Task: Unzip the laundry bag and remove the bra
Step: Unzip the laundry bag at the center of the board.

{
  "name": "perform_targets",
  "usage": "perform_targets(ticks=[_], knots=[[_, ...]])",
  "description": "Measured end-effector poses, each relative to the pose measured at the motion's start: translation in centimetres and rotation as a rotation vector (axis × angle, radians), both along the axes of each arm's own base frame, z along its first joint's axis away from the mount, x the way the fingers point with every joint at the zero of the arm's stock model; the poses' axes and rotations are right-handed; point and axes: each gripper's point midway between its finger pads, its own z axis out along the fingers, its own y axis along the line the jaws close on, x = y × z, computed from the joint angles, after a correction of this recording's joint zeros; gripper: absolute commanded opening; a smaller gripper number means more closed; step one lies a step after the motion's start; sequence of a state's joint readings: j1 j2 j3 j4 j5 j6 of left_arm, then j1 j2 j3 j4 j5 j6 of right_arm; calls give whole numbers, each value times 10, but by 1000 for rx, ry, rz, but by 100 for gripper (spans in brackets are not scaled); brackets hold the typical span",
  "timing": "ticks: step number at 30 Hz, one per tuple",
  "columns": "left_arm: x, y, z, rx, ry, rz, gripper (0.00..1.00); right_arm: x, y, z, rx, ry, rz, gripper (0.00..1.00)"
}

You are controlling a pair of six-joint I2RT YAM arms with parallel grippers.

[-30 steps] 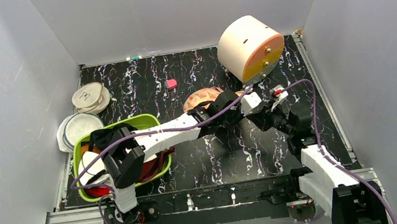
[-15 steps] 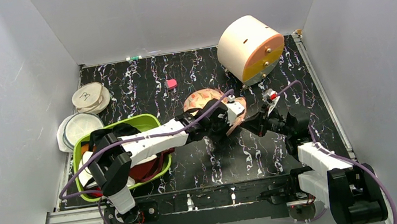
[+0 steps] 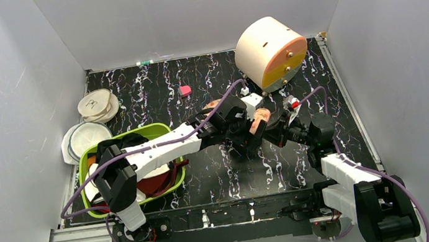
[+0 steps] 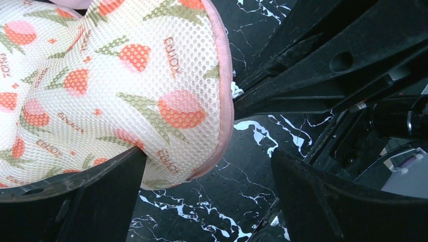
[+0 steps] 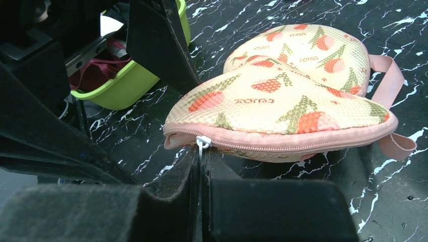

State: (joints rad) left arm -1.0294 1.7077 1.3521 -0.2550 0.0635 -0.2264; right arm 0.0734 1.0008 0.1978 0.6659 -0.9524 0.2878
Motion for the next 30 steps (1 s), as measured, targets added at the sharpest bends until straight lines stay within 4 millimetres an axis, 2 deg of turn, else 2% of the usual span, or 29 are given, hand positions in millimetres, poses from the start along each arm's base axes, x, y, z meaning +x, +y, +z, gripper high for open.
perform_targets(ticks=[4,6,12,16,24,30], knots=[[4,3,-4,19,-7,30,89,-1,1,0,0,-1,5,0],[9,5,-4,29,-23,49,85,-1,2,0,0,0,8,0],[21,1,3,56,-71,51,57,-2,3,-1,-1,3,12,0],[31,0,0,84,-101,46,37,-2,2,-2,-2,11,8,0],[32,5,-6,141,-146,15,1,-3,3,-4,-13,11,7,0],[31,29,-8,184,-190,31,0,2,-4,-15,-48,43,-53,0]])
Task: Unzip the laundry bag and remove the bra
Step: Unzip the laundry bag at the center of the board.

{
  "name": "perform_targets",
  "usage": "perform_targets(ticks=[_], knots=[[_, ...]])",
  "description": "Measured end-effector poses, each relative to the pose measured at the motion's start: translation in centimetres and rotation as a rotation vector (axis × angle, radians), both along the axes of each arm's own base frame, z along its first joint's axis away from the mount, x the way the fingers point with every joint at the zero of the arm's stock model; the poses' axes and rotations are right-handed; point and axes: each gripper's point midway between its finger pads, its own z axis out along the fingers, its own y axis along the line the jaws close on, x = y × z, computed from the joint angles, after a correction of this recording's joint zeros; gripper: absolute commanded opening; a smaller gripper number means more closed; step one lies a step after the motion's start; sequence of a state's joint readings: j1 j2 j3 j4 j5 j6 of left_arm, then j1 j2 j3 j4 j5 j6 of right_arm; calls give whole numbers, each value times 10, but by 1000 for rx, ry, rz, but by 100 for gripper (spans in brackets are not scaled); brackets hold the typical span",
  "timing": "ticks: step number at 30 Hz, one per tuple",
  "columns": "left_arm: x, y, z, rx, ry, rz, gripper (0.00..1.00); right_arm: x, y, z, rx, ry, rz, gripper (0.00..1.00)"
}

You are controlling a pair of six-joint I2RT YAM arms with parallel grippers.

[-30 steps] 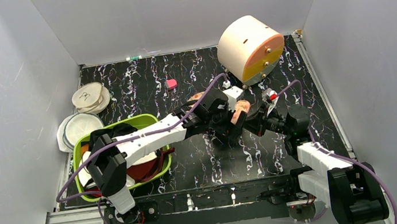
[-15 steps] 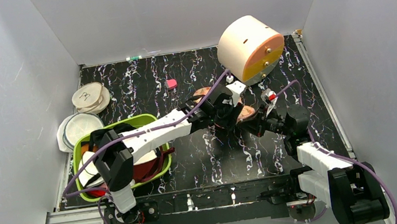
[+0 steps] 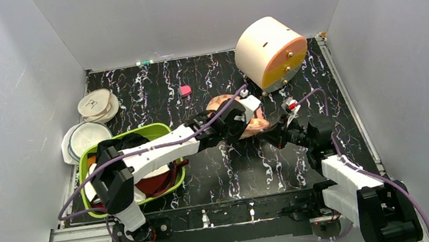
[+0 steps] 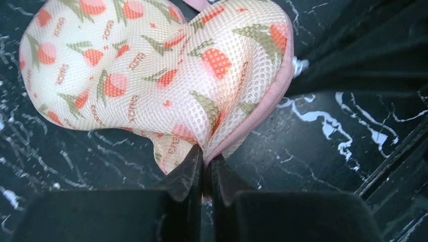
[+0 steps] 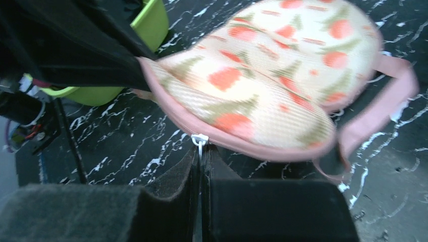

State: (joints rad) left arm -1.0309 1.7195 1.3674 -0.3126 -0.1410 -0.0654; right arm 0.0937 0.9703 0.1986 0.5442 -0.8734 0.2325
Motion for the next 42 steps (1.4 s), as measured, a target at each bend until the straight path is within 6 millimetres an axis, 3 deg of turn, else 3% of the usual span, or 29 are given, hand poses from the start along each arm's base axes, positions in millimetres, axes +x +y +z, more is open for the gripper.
perform_targets(ticks=[7,13,19,23,26,28,31,35,38,42], knots=[[-8,39,12,-9,-69,43,0,10,-12,-12,-46,39,-102,0],[-12,53,2,-26,-69,78,3,16,-12,-23,-53,116,-99,0],[-10,68,-14,-6,-28,134,55,12,-3,-20,-16,145,-25,0],[-13,75,-18,23,-3,125,77,8,7,-12,13,137,59,0],[-16,70,-12,7,23,92,85,-1,18,-9,23,134,126,0],[-18,57,4,-41,33,59,87,-8,26,-8,27,133,168,0],[-14,36,37,-134,17,21,86,-16,35,-7,27,132,210,0],[-6,15,59,-192,4,-2,83,-22,42,-7,26,132,241,0],[1,0,52,-181,26,-12,85,-24,45,-6,26,129,250,0],[-5,-7,18,-127,106,-35,86,-24,46,-3,29,116,255,0]])
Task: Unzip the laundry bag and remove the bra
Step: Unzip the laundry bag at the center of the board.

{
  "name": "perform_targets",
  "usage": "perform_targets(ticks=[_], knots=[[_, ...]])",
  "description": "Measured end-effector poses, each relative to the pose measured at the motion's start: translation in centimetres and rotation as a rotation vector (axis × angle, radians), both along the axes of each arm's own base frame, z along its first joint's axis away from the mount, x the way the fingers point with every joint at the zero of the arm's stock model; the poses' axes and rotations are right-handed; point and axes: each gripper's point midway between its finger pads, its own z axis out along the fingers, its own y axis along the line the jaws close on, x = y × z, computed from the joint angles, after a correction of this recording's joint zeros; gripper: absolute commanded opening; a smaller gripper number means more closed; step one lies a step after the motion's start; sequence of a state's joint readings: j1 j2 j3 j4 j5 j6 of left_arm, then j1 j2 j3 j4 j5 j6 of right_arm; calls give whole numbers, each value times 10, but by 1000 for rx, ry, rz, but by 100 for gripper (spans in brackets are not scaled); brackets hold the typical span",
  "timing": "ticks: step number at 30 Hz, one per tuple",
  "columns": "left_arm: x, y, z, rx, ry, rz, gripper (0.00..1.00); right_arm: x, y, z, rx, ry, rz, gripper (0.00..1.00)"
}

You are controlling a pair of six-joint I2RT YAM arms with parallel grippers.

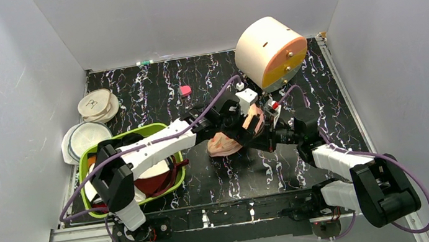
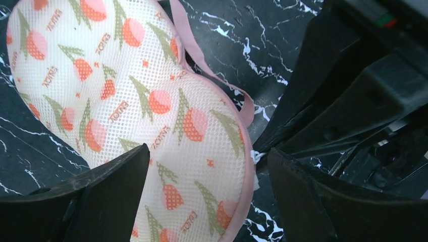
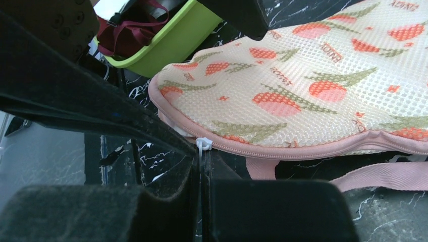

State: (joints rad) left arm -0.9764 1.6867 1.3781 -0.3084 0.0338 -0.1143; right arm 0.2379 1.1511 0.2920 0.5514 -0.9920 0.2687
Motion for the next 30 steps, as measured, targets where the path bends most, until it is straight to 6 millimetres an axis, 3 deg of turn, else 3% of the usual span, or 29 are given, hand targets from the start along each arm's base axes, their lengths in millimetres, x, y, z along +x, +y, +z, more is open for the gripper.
perform_targets(ticks=[8,13,18,21,30], knots=[[-8,13,-19,25,50,-2,81,-2,1,-1,-2,9,6,0],[-25,21,-36,52,100,-24,81,0,1,1,0,-6,-1,0],[-32,24,-44,61,120,-33,55,0,1,0,-1,-5,-2,0],[-29,25,-42,60,105,-25,46,1,0,-1,-5,-1,-8,0],[-19,39,-20,58,-13,7,15,16,-3,3,-49,-12,-76,0]])
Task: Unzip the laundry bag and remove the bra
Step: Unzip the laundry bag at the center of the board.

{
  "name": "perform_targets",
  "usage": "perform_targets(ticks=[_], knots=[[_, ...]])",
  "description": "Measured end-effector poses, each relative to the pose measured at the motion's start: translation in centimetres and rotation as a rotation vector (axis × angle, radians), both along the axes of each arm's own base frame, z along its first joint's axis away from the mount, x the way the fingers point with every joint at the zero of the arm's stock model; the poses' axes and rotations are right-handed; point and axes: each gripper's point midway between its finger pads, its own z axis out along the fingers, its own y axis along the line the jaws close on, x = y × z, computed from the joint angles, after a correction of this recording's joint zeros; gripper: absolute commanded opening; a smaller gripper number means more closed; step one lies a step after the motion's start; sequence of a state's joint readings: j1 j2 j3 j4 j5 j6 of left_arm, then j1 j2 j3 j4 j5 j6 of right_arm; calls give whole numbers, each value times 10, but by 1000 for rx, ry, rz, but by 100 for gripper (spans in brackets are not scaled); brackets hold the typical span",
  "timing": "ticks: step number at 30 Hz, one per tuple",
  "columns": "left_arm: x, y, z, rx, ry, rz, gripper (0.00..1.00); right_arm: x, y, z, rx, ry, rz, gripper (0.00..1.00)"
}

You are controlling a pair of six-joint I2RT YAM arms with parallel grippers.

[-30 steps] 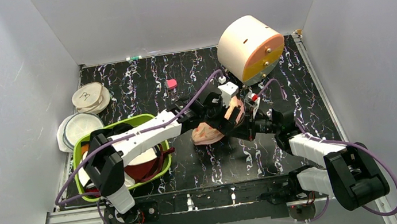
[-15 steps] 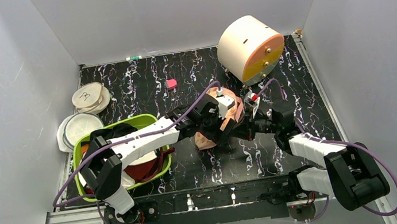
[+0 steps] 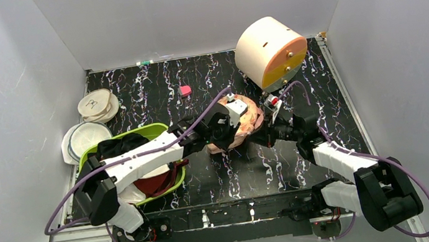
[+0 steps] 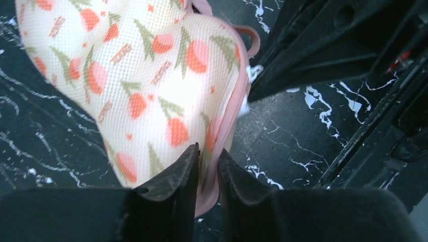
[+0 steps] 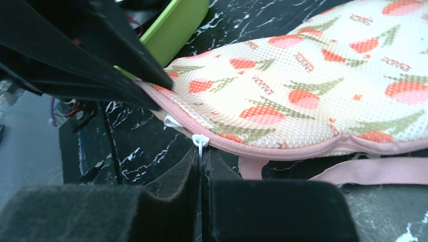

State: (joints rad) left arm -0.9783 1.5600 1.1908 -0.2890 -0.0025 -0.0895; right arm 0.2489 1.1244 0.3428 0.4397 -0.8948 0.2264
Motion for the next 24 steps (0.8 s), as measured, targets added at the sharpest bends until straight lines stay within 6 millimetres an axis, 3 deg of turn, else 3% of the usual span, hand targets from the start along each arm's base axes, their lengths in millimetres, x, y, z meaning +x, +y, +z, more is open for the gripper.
perform_targets(ticks=[7,9,11,16,19,24], knots=[[-1,26,5,20,-58,45,2,20,-19,-12,-9,67,-119,0],[-4,35,2,33,-63,57,16,24,-24,-21,-11,111,-142,0],[-6,39,0,38,-62,60,40,25,-25,-29,-11,149,-149,0],[-10,34,3,8,-44,41,72,20,-21,-29,10,185,-108,0],[-12,25,4,-15,-24,21,79,17,-18,-26,21,187,-86,0],[1,0,4,-21,-21,0,78,11,-13,-16,40,171,-51,0]])
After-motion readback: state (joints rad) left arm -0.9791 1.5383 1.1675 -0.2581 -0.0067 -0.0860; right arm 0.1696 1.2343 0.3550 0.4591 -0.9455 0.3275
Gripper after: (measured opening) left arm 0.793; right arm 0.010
